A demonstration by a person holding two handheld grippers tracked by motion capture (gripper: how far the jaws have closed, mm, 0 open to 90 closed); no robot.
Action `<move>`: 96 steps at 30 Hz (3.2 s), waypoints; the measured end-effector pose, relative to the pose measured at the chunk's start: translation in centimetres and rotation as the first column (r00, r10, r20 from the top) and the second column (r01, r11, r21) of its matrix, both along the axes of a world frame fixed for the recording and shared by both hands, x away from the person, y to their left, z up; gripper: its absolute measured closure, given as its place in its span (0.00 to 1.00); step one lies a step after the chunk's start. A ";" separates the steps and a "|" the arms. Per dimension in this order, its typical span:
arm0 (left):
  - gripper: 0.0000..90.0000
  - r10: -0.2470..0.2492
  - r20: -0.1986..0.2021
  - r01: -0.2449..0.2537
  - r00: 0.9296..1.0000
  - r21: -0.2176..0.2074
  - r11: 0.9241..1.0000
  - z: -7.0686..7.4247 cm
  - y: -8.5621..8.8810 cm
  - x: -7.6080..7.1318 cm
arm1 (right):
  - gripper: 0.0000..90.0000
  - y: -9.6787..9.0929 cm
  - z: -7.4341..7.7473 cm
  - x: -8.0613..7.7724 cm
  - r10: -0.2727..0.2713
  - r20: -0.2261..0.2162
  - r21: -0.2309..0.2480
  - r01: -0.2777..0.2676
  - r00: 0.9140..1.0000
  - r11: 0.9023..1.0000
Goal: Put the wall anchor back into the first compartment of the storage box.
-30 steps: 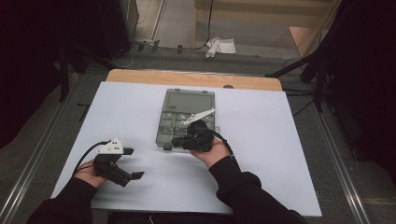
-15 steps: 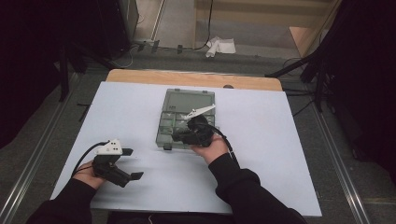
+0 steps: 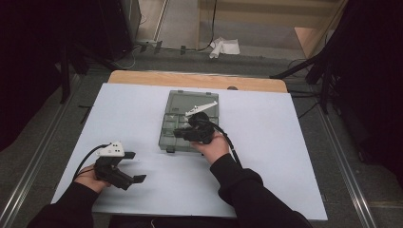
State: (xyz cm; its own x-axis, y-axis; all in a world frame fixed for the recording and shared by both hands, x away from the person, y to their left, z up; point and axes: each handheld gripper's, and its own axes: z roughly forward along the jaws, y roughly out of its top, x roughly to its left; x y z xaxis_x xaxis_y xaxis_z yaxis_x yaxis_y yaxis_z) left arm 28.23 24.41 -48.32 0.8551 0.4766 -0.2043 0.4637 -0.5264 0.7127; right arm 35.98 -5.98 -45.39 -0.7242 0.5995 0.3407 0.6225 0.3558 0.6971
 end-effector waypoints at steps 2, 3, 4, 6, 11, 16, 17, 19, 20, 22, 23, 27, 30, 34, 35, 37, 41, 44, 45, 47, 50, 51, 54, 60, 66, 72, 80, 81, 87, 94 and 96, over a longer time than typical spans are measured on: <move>0.00 -0.001 0.001 0.001 1.000 -0.001 1.000 0.0 -0.1 0.0 | 0.94 0.2 0.1 0.2 -0.001 0.002 0.000 0.001 1.000 1.000; 0.00 -0.004 0.010 0.004 1.000 -0.002 1.000 0.0 -0.1 -0.1 | 0.94 0.3 0.2 0.3 -0.002 0.007 -0.003 0.002 1.000 1.000; 0.00 -0.003 0.014 0.004 1.000 -0.006 1.000 0.0 -0.1 -0.1 | 0.94 0.4 0.3 0.5 -0.003 0.011 -0.004 0.004 1.000 1.000; 0.00 -0.004 0.010 0.004 1.000 -0.010 1.000 0.0 -0.1 -0.1 | 0.94 0.5 0.3 0.8 -0.010 0.011 -0.005 0.010 1.000 1.000; 0.00 0.001 0.005 -0.001 1.000 -0.011 1.000 0.1 0.0 0.0 | 0.94 0.8 0.0 1.7 -0.026 0.002 -0.015 0.026 1.000 1.000; 0.00 -0.001 0.006 0.001 1.000 -0.018 1.000 0.2 0.0 0.0 | 0.94 0.9 0.0 2.2 -0.035 0.003 -0.021 0.035 0.999 0.999; 0.00 -0.003 0.007 0.003 1.000 -0.017 1.000 0.2 0.0 0.0 | 0.94 1.0 0.0 2.4 -0.035 0.005 -0.020 0.036 0.999 0.999; 0.00 -0.005 0.011 0.005 1.000 -0.012 1.000 0.1 -0.1 0.0 | 0.94 1.0 0.0 2.5 -0.039 0.008 -0.016 0.040 0.999 0.999; 0.00 -0.005 0.011 0.006 1.000 -0.009 1.000 0.0 -0.1 -0.1 | 0.94 1.0 -0.1 2.6 -0.040 0.006 -0.015 0.040 0.999 0.999; 0.00 -0.008 0.016 0.008 1.000 -0.005 1.000 0.1 -0.2 -0.1 | 0.94 1.1 -0.2 2.8 -0.044 0.003 -0.021 0.044 0.999 0.999; 0.00 -0.011 0.015 0.011 1.000 -0.003 1.000 0.1 -0.1 -0.1 | 0.94 1.2 -0.3 2.9 -0.048 0.002 -0.025 0.048 0.999 0.999; 0.00 -0.011 0.007 0.011 1.000 -0.007 1.000 0.0 -0.1 0.0 | 0.94 1.3 -0.3 3.3 -0.054 0.002 -0.026 0.054 0.999 0.998; 0.00 -0.010 0.004 0.010 1.000 -0.003 1.000 -0.1 0.0 0.0 | 0.94 1.5 -0.3 3.7 -0.059 0.004 -0.022 0.059 0.998 0.998; 0.00 -0.014 0.010 0.014 1.000 -0.004 1.000 0.0 0.0 0.0 | 0.94 1.9 -0.4 4.0 -0.060 0.006 -0.018 0.060 0.998 0.998; 0.00 -0.014 0.010 0.014 1.000 -0.005 1.000 0.0 0.0 0.0 | 0.94 2.0 -0.5 4.1 -0.058 0.005 -0.020 0.058 0.998 0.998; 0.00 -0.013 0.008 0.013 1.000 -0.004 1.000 0.0 -0.1 0.0 | 0.94 2.2 -0.7 4.3 -0.058 -0.002 -0.021 0.058 0.998 0.998; 0.00 -0.017 0.010 0.017 1.000 -0.012 1.000 0.1 -0.2 -0.1 | 0.94 2.4 -1.0 4.8 -0.063 -0.004 -0.034 0.063 0.998 0.997; 0.00 -0.020 0.011 0.020 1.000 -0.019 1.000 0.2 -0.2 -0.1 | 0.94 2.6 -1.1 5.0 -0.073 -0.007 -0.032 0.073 0.997 0.997; 0.00 -0.023 0.014 0.023 1.000 -0.016 1.000 0.2 -0.2 -0.1 | 0.94 2.6 -1.1 5.0 -0.074 -0.014 -0.031 0.073 0.997 0.997; 0.00 -0.020 0.011 0.020 1.000 -0.014 1.000 0.1 -0.2 -0.1 | 0.94 2.8 -1.2 5.1 -0.071 -0.016 -0.032 0.070 0.997 0.997; 0.00 -0.021 0.006 0.021 1.000 -0.016 1.000 0.2 -0.2 -0.1 | 0.94 3.0 -1.3 5.1 -0.074 -0.006 -0.045 0.074 0.997 0.996; 0.00 -0.020 0.007 0.020 1.000 -0.017 1.000 0.2 -0.2 -0.1 | 0.94 3.0 -1.4 5.1 -0.077 -0.005 -0.049 0.076 0.997 0.996; 0.00 -0.018 0.005 0.018 1.000 -0.028 0.999 0.2 -0.1 -0.1 | 0.93 3.0 -1.4 5.2 -0.081 -0.004 -0.047 0.081 0.997 0.996; 0.00 -0.022 -0.032 0.021 0.999 -0.020 1.000 0.3 -0.1 0.1 | 0.69 2.8 -1.3 5.4 -0.070 -0.005 -0.008 0.070 0.998 0.998; 0.00 -0.025 -0.009 0.025 1.000 -0.020 0.999 0.5 -0.5 0.5 | 0.49 2.1 -0.7 5.1 -0.040 -0.018 0.022 0.040 0.999 0.999; 0.00 -0.044 -0.006 0.044 0.999 -0.037 0.998 0.8 -0.9 0.9 | 0.41 0.8 -0.1 4.7 -0.037 0.013 0.045 0.036 0.999 0.998; 0.00 -0.016 0.006 0.017 1.000 -0.053 0.998 1.1 -1.6 1.8 | 0.38 -1.5 0.2 4.2 -0.061 0.020 0.059 0.060 0.998 0.996; 0.00 -0.019 0.004 0.019 1.000 -0.059 0.998 1.1 -1.7 1.8 | 0.38 -1.8 0.2 4.2 -0.065 0.019 0.061 0.064 0.998 0.996; 0.00 -0.011 0.027 0.012 1.000 -0.051 0.999 1.4 -2.8 2.2 | 0.37 -3.3 0.1 3.8 -0.090 0.023 0.061 0.088 0.996 0.994; 0.00 0.003 0.018 -0.002 1.000 -0.055 0.999 1.7 -3.2 3.1 | 0.37 -4.7 0.0 3.4 -0.115 0.028 0.061 0.113 0.993 0.992; 0.08 0.006 0.025 -0.005 1.000 -0.052 0.999 1.7 -3.3 3.2 | 0.37 -5.0 -0.1 3.3 -0.119 0.024 0.060 0.118 0.993 0.991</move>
